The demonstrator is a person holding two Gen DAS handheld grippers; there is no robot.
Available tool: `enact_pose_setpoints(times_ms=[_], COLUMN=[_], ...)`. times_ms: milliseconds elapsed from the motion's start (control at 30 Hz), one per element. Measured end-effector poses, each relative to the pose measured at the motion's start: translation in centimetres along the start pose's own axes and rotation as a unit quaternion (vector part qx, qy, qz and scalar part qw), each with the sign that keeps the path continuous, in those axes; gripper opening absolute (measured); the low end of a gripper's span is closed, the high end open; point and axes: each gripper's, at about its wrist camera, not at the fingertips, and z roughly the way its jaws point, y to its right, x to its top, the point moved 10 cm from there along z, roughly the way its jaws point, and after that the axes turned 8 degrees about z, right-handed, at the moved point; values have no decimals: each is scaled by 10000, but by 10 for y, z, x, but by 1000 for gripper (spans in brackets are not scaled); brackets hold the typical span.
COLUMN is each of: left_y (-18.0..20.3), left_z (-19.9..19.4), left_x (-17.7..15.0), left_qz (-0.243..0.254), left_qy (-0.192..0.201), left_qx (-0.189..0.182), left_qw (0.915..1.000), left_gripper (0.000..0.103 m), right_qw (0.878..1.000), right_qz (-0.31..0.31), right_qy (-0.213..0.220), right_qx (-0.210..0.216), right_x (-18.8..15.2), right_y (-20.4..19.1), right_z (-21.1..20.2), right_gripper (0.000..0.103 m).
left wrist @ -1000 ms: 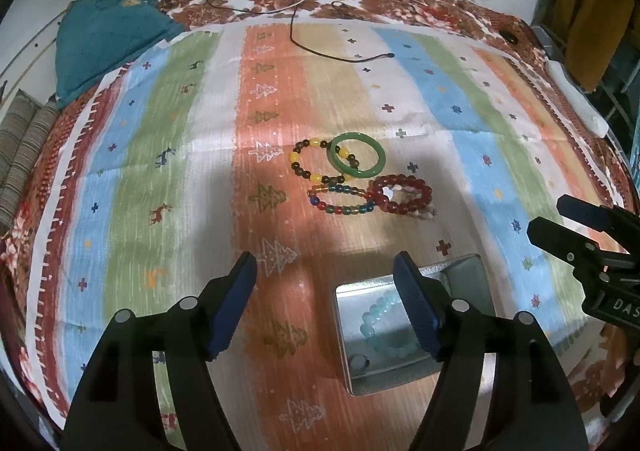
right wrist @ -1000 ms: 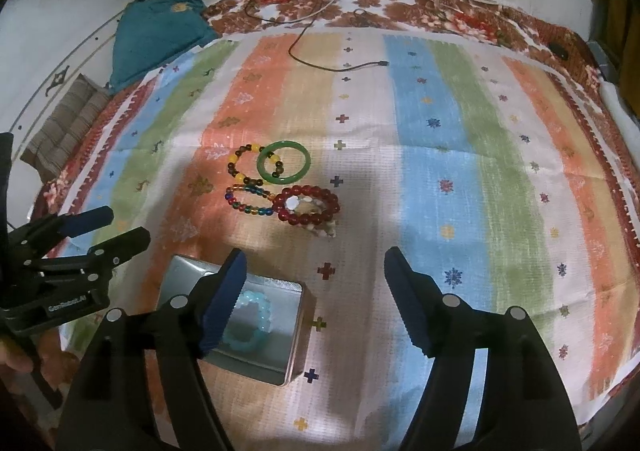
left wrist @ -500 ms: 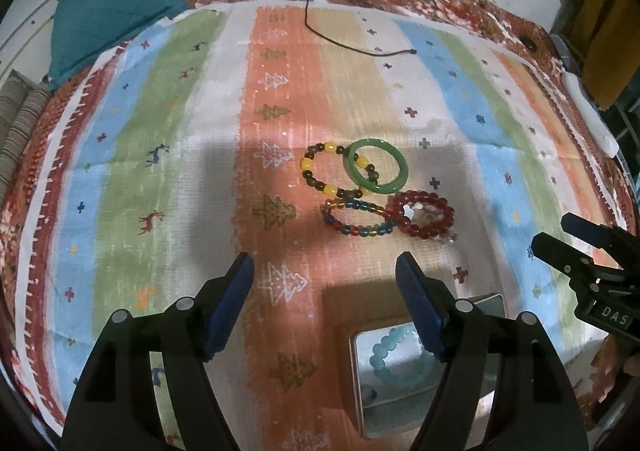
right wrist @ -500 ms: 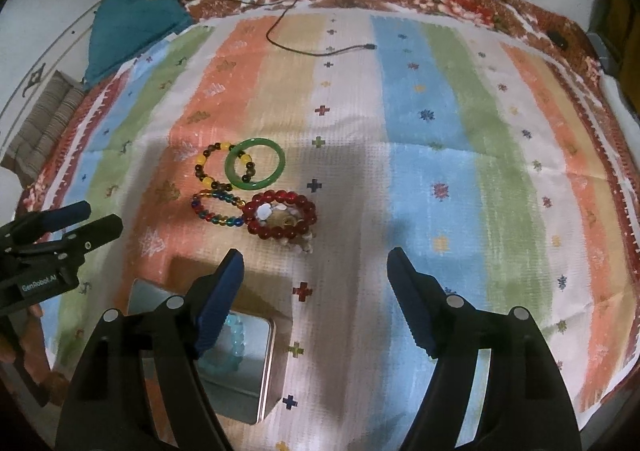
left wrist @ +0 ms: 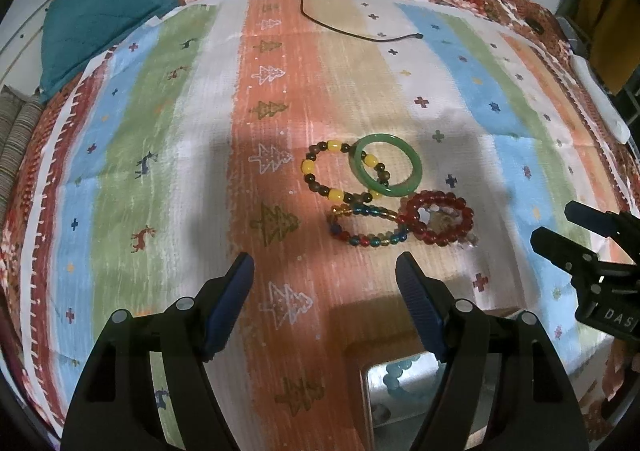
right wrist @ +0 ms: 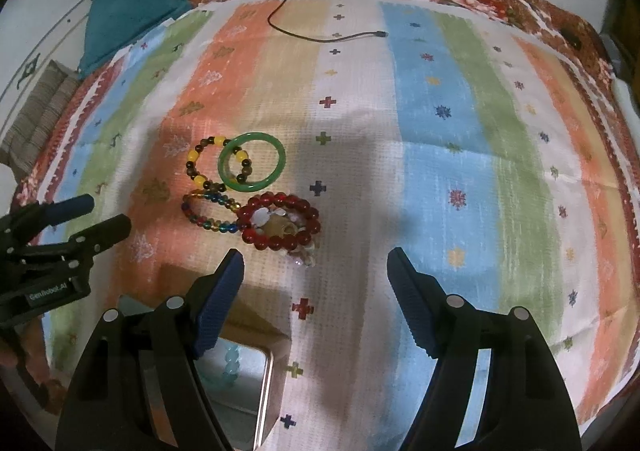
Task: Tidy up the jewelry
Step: 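Move both grippers back toward the remaining bracelets, then grasp the red bead bracelet with the right gripper while the left grasps the multicolour bracelet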
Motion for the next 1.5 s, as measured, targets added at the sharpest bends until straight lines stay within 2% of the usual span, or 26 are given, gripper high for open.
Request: enact_pose_setpoints(times_ms=[767, 1500], left_y=[-6, -7], left_z=[40, 80], left_x=[15, 13], left_qz=[189, 430], left_qy=[-303, -671], left_qx=[132, 212], left_qw=[9993, 9966], left_gripper=[73, 73], right_qw=[9988, 9953], right_qz=[-78, -266], right_qy=[-430, -754], right_qx=[-234, -542], right_x=[11, 15], right_y=[8, 17], right_z=[53, 96], right_gripper=[74, 74])
